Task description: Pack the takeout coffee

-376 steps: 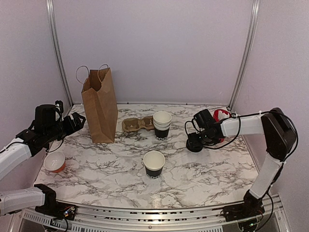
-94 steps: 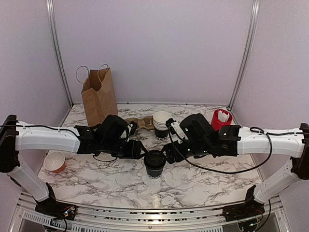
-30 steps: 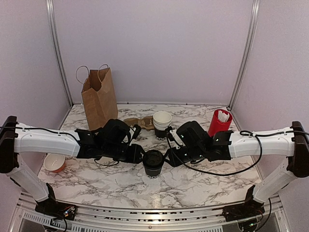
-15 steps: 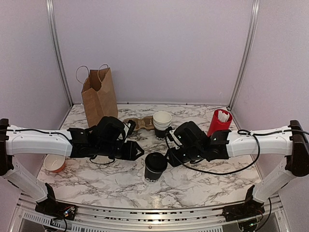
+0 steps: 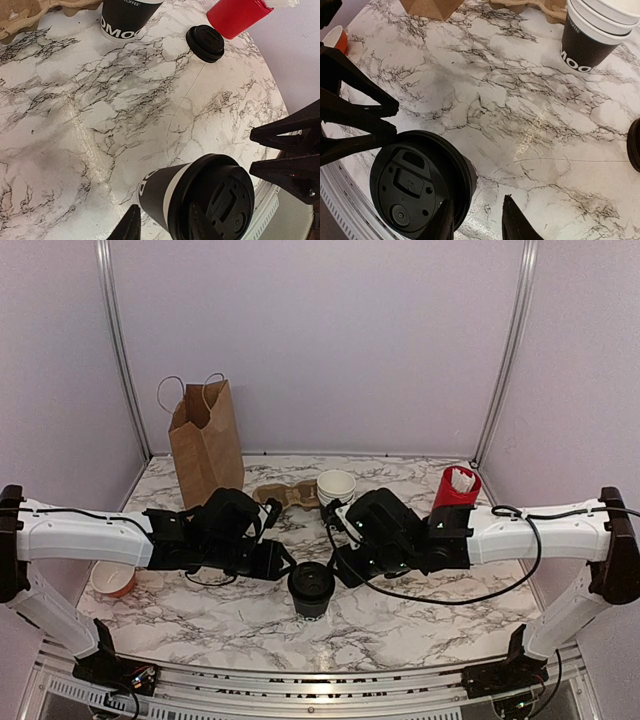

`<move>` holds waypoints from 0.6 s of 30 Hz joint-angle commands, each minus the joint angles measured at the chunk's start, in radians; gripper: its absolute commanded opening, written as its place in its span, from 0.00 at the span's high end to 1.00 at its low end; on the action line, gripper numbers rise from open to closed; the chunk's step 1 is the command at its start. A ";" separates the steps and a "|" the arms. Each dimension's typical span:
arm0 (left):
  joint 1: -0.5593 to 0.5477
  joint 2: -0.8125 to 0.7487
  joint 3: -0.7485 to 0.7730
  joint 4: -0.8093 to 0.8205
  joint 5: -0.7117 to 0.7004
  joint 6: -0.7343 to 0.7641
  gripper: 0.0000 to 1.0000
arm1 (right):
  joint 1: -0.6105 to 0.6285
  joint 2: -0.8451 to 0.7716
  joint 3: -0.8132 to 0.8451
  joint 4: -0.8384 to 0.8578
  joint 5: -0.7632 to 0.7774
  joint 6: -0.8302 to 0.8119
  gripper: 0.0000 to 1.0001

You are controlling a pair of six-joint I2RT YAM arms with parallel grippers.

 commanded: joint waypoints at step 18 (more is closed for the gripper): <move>-0.002 0.012 0.017 -0.034 -0.029 0.011 0.67 | 0.167 0.075 0.176 -0.104 0.225 -0.118 0.34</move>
